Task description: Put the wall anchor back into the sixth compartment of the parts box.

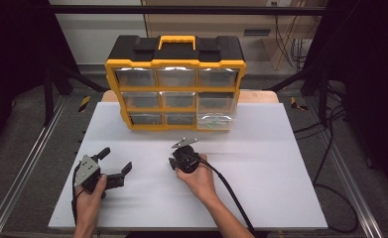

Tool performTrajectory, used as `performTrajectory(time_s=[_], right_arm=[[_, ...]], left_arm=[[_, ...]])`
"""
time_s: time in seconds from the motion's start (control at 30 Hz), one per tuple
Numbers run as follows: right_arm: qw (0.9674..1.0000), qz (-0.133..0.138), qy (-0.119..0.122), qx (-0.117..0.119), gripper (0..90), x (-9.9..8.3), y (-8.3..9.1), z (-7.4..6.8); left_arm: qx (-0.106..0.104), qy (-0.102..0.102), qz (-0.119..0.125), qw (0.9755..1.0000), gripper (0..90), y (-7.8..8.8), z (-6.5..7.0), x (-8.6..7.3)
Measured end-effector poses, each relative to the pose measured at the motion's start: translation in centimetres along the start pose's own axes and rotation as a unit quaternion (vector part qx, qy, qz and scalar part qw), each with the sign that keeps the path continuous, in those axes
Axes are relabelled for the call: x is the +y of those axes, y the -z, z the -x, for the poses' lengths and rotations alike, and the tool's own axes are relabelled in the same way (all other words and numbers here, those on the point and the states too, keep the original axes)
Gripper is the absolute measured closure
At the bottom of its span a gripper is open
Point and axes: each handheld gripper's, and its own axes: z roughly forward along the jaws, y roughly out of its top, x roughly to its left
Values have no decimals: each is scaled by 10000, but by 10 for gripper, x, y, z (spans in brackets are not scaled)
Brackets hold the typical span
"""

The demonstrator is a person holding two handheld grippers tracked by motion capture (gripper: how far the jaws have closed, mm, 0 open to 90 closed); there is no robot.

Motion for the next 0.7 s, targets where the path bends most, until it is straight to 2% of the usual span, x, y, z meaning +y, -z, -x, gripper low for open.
performTrajectory(time_s=[0.7], right_arm=[[9999, -26, 151, -33, 780, -2, -5, 1]], left_arm=[[-28, 4, -6, 10000, 19, -1, 1, 0]])
